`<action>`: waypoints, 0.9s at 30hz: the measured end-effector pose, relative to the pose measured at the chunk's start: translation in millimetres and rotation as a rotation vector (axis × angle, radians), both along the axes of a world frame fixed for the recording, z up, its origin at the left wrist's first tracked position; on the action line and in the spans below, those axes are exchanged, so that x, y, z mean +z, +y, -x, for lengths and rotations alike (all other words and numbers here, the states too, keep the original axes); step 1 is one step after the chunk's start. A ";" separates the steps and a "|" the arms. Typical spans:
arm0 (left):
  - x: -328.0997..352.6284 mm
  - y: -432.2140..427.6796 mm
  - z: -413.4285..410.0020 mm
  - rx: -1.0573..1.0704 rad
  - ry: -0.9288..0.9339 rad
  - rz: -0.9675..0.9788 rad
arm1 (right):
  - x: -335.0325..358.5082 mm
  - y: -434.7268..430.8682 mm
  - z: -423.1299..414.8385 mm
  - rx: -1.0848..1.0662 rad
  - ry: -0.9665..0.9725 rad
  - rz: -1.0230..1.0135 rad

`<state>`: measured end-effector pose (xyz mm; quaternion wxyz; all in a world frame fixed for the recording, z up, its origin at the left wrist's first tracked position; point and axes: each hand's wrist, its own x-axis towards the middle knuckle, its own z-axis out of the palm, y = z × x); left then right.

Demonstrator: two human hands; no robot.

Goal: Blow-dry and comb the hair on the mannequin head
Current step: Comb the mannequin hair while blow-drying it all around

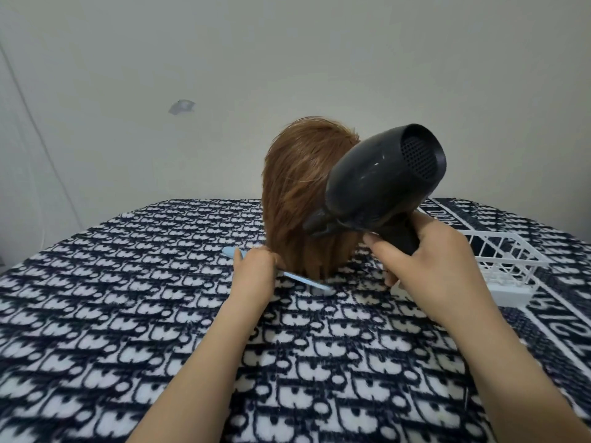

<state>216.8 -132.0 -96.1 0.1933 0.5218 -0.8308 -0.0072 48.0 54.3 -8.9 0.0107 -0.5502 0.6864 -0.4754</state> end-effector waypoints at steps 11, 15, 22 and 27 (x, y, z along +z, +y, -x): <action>23.0 7.4 -12.5 -0.025 0.039 -0.112 | 4.0 2.2 11.8 0.012 -0.121 0.066; 43.8 9.5 -21.4 -0.077 0.226 -0.080 | 5.0 1.9 12.7 0.015 -0.221 0.245; 67.3 26.0 -22.4 -0.152 0.396 0.214 | 10.7 6.8 21.9 -0.045 -0.222 0.316; 71.8 36.1 -23.3 -0.157 0.559 0.326 | 13.3 9.5 27.6 -0.111 -0.193 0.331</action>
